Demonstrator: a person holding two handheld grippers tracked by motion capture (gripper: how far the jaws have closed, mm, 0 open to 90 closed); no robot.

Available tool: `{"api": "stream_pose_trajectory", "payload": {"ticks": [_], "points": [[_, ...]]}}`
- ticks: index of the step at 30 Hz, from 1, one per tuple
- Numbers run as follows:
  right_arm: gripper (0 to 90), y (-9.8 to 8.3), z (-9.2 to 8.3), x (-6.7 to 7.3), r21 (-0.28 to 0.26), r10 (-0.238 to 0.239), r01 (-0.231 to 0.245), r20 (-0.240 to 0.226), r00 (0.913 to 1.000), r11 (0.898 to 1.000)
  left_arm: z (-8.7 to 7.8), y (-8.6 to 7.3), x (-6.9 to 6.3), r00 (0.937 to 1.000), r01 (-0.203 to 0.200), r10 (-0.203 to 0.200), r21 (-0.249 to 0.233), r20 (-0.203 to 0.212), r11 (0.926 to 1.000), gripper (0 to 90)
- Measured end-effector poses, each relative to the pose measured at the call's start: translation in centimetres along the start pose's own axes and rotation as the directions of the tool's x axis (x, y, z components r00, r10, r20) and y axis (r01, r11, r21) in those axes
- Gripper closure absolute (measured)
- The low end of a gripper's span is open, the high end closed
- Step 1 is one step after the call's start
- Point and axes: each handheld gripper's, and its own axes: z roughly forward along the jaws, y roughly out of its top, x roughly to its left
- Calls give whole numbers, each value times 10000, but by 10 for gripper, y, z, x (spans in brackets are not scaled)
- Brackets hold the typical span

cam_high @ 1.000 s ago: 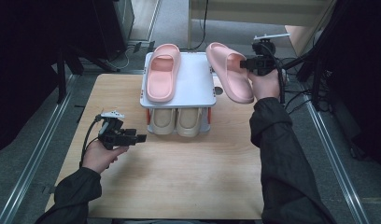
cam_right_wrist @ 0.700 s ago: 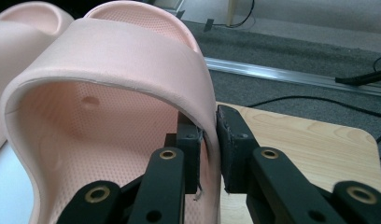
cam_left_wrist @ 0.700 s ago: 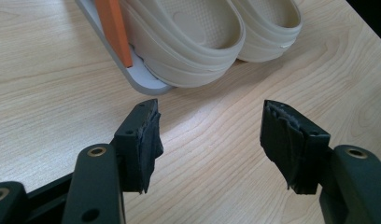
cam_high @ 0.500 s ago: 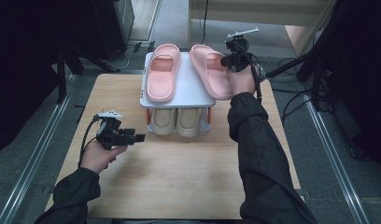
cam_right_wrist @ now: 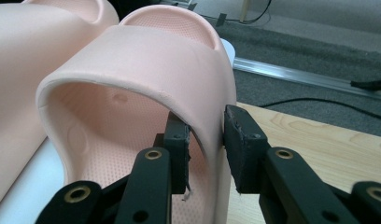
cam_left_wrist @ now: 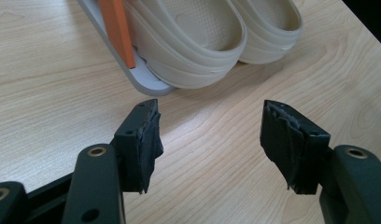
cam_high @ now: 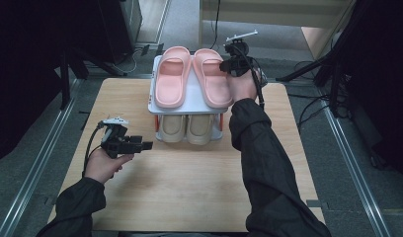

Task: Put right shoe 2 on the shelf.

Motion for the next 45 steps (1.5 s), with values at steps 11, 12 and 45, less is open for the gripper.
{"api": "stream_pose_trajectory", "payload": {"ticks": [11,12,45], "points": [[572,-11,-7,8,-297,-17,-13,-1004,9949,9996,2,0,-1,10000,-47,47,126,-36,9999,380],[569,-11,-8,9,-295,-46,15,-1064,9943,9996,2,0,-1,10000,-72,72,135,-33,9999,380],[548,-17,-16,11,-754,-330,172,-2145,9762,9970,0,0,4,9998,18,-16,111,-178,9999,379]]}}
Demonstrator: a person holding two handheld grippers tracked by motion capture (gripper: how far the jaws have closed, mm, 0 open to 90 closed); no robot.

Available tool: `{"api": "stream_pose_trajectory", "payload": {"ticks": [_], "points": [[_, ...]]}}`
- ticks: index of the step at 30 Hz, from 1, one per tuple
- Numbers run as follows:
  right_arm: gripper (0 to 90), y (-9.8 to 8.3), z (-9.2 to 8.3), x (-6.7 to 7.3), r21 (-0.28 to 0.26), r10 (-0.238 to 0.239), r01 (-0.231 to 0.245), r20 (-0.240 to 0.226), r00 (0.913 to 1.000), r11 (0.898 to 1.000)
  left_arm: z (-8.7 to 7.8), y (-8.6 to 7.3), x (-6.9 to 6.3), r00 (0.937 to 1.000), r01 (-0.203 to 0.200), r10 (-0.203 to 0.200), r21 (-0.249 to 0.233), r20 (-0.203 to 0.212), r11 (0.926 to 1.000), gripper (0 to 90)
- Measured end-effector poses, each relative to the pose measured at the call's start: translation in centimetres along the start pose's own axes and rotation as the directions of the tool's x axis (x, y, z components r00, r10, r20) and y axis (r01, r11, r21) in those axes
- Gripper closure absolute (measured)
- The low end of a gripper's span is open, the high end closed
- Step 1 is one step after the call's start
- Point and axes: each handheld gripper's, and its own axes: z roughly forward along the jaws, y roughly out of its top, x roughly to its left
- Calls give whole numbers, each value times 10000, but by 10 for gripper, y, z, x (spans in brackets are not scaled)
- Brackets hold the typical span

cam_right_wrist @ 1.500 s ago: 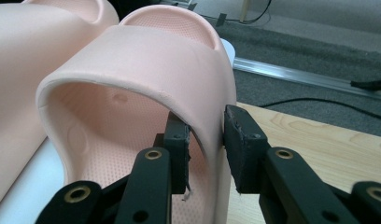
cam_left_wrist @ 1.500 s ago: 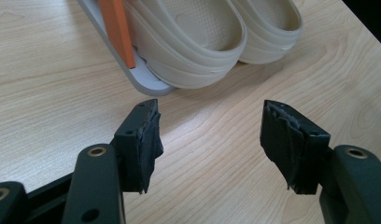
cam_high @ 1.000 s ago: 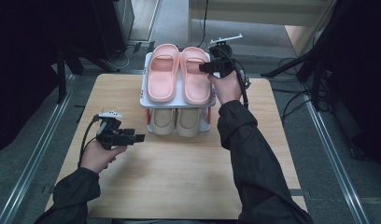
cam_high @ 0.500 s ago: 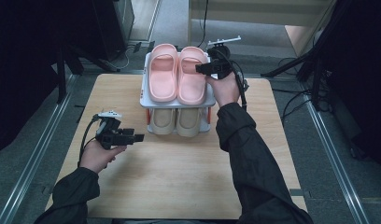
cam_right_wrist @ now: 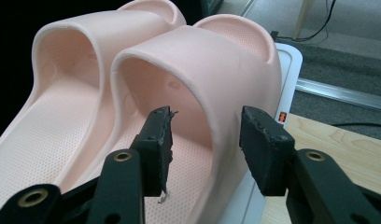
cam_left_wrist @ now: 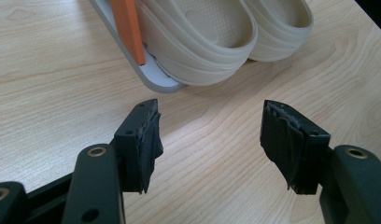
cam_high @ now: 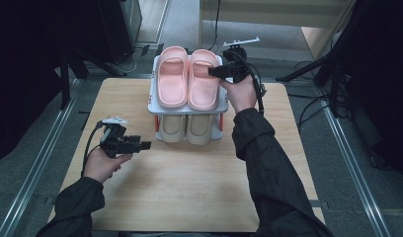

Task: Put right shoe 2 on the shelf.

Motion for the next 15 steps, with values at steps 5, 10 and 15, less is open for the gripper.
{"api": "stream_pose_trajectory", "payload": {"ticks": [5,10,15], "points": [[563,-1,-6,0,-8,-330,330,61,9994,9995,0,0,1,10000,26,-26,3,-14,10000,379],[583,-6,-13,-2,54,-435,436,-171,9989,9990,0,-1,2,10000,43,-43,35,-50,10000,379],[597,-14,-22,-1,-8,-625,625,-275,9977,9980,0,-1,2,10000,45,-45,33,-52,10000,378]]}}
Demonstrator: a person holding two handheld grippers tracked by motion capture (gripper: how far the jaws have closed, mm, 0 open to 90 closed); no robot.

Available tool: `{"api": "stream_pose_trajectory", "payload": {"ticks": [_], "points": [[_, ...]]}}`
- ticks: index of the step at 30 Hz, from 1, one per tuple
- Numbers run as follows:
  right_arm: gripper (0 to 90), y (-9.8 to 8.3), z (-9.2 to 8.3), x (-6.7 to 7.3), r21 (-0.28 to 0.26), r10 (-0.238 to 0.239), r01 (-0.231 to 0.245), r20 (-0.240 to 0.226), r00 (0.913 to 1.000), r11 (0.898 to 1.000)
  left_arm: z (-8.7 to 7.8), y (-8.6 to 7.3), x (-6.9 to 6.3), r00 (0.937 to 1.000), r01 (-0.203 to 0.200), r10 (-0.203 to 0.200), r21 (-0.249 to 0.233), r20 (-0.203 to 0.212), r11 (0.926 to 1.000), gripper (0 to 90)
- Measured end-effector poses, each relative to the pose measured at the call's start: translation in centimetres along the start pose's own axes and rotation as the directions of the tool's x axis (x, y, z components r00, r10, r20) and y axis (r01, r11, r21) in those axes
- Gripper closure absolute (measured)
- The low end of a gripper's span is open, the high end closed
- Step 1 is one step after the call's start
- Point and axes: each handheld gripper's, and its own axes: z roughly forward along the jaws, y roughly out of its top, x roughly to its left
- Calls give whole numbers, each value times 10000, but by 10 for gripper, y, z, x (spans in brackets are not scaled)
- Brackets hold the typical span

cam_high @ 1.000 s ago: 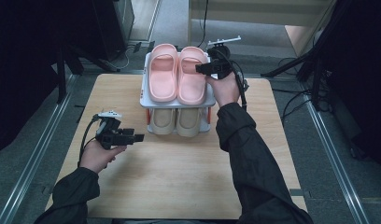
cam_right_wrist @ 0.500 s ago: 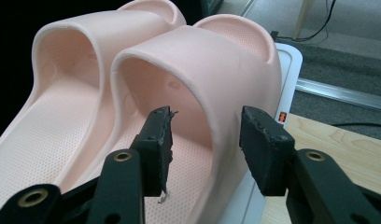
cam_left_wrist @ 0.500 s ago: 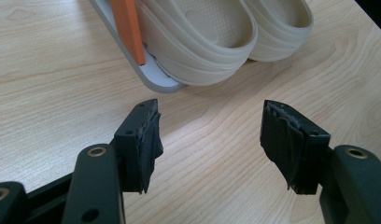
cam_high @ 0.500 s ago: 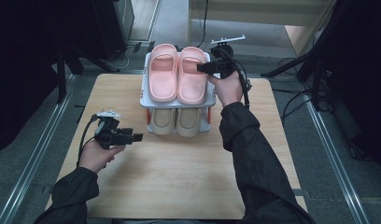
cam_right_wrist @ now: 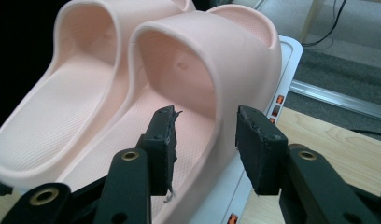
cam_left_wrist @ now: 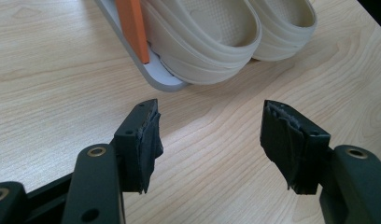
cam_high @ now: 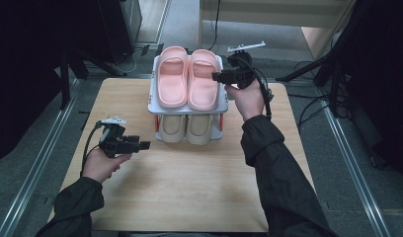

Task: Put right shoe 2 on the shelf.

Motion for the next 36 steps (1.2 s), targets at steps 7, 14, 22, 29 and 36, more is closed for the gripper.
{"api": "stream_pose_trajectory", "payload": {"ticks": [7,14,22,29,36], "points": [[612,-13,-16,7,-86,-299,295,-617,9976,9995,0,0,2,10000,65,-66,43,41,10000,383],[681,-27,-31,12,-52,-772,771,-1016,9918,9970,2,1,0,9999,82,-84,126,126,9999,425],[733,-52,-47,11,-45,-1133,1134,-949,9890,9935,5,4,-1,9996,120,-125,226,251,9997,446],[741,-78,-57,6,-96,-923,918,-1120,9894,9957,10,7,-3,9997,-35,29,273,244,9996,435],[722,-107,-58,2,-170,-920,906,-1348,9866,9957,15,10,-5,9994,-204,196,277,286,9994,419]]}}
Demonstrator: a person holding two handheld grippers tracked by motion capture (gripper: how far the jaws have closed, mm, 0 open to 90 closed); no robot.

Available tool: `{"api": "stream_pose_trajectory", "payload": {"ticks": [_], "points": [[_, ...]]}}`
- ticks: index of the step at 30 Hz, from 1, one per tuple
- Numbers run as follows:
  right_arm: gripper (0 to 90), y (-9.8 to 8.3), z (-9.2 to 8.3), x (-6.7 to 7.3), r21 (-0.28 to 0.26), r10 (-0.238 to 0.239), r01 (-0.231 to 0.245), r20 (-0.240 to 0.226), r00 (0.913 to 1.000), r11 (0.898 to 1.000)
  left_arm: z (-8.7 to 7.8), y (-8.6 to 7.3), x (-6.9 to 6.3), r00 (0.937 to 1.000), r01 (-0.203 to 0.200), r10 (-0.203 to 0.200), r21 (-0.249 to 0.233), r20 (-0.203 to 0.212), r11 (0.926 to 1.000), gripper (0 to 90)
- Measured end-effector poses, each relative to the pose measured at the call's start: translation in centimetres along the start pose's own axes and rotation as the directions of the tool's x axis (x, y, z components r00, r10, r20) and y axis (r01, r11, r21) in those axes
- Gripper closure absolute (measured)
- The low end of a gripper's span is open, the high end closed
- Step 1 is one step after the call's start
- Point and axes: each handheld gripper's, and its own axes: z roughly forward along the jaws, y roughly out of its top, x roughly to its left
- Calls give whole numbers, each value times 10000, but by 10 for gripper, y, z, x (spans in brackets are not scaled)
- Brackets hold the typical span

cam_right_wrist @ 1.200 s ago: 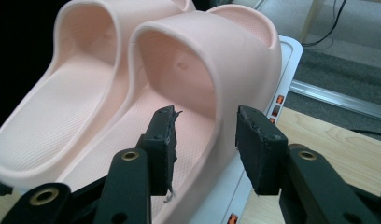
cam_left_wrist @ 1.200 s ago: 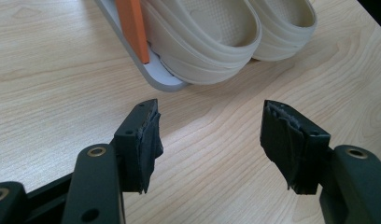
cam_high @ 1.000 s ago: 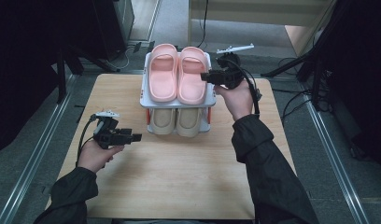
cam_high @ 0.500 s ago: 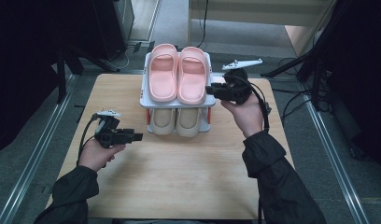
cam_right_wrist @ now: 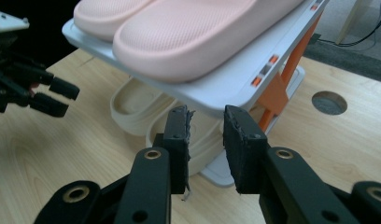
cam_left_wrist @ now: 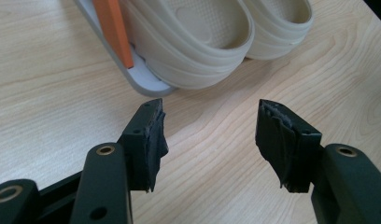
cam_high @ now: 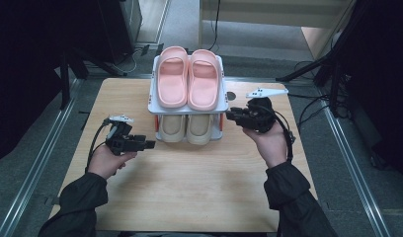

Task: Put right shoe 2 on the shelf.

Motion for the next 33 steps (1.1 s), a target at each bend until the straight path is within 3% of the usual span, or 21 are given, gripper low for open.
{"api": "stream_pose_trajectory", "payload": {"ticks": [6,12,23,28,33], "points": [[715,-21,1,2,-48,2,-3,-200,9998,10000,3,1,0,10000,-53,53,-156,2,9999,410],[688,-41,5,6,-164,-341,335,-411,9986,9993,5,2,-1,9997,-238,239,20,-61,9997,411],[654,-65,8,10,-436,-444,424,-460,9980,9982,6,2,-2,9994,-340,341,30,-109,9994,403],[642,-78,13,7,-130,-617,611,-480,9969,9980,6,1,-2,9992,-386,387,110,-114,9992,397],[642,-88,18,2,-19,-457,457,-663,9968,9990,7,1,-3,9986,-503,505,90,-150,9987,397]]}}
